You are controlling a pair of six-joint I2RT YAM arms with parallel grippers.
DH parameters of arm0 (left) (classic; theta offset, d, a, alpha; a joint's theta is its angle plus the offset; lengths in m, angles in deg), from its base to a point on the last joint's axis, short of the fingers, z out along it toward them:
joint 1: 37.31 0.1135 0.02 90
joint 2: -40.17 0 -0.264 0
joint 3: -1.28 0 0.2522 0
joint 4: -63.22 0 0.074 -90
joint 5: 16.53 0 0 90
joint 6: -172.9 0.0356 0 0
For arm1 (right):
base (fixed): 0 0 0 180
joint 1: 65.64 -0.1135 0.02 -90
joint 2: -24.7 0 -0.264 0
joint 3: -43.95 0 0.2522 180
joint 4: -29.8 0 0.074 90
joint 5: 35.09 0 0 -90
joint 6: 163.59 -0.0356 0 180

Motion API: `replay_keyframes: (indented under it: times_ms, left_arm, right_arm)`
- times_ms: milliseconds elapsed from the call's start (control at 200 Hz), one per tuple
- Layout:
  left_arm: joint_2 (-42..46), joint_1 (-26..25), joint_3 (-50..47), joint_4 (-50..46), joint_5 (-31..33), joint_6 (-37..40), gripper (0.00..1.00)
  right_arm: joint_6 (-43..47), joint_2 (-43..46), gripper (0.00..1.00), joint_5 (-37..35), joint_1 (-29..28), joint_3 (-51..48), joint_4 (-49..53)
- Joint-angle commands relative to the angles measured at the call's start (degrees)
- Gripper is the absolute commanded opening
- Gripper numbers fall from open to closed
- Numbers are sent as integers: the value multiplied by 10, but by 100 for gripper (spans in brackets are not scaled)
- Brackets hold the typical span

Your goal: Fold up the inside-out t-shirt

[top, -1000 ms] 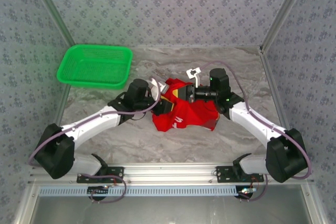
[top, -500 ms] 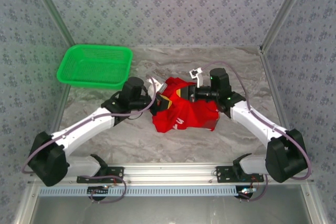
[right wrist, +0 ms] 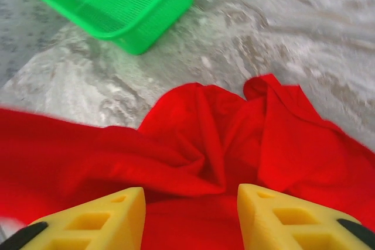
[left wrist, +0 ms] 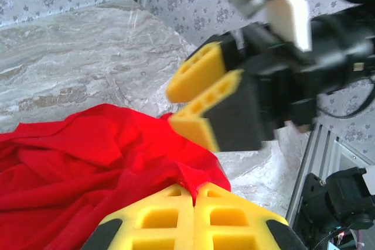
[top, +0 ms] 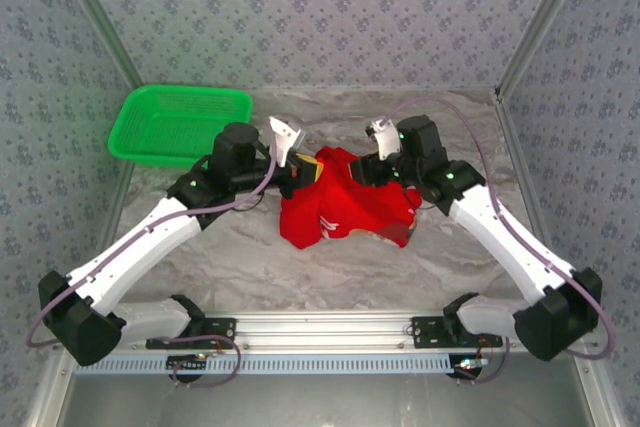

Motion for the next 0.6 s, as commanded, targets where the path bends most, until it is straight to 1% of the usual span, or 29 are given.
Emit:
replay_keyframes:
  times_ms: [0, 35, 80, 105, 150, 210, 295, 365, 385, 410, 480, 510, 560, 580, 595]
  left_arm:
    - [-14, 0, 35, -64, 6, -8, 0]
    - [-19, 0, 45, -76, 1, -11, 0]
    - [-26, 0, 59, -90, -7, -16, 0]
    - [-30, -1, 64, -95, -13, -20, 0]
    - [-35, 0, 71, -102, -22, -26, 0]
    - [-38, 0, 77, -105, -35, -31, 0]
    - [-37, 0, 79, -101, -46, -40, 0]
    - [-34, 0, 80, -97, -52, -45, 0]
    - [-33, 0, 80, -96, -52, -46, 0]
    - [-33, 0, 79, -95, -52, -47, 0]
    - [-30, 0, 78, -89, -52, -48, 2]
    - [-29, -1, 77, -85, -53, -48, 4]
    - [-22, 1, 67, -73, -45, -44, 11]
    - [-16, 1, 60, -65, -40, -42, 15]
    - [-11, 1, 54, -58, -35, -40, 19]
  right_arm:
    - [59, 41, 52, 103, -1, -33, -24]
    - [56, 43, 54, 141, -2, -46, -51]
    - [49, 42, 61, 182, -5, -59, -85]
    - [45, 40, 64, 196, -7, -65, -104]
    - [40, 37, 66, 220, -12, -76, -138]
    - [29, 29, 68, 227, -17, -88, -189]
    - [28, 3, 68, 221, -22, -91, -219]
    - [28, -19, 65, 230, -28, -86, -232]
    - [27, -24, 62, 233, -29, -86, -237]
    - [23, -29, 55, 236, -30, -85, -243]
    - [8, -35, 26, 243, -31, -88, -249]
    - [-1, -32, 15, 245, -30, -90, -245]
    - [1, -20, 4, 245, -20, -97, -233]
    - [10, -12, 0, 246, -14, -102, -225]
    - [16, -7, 0, 246, -11, -105, -220]
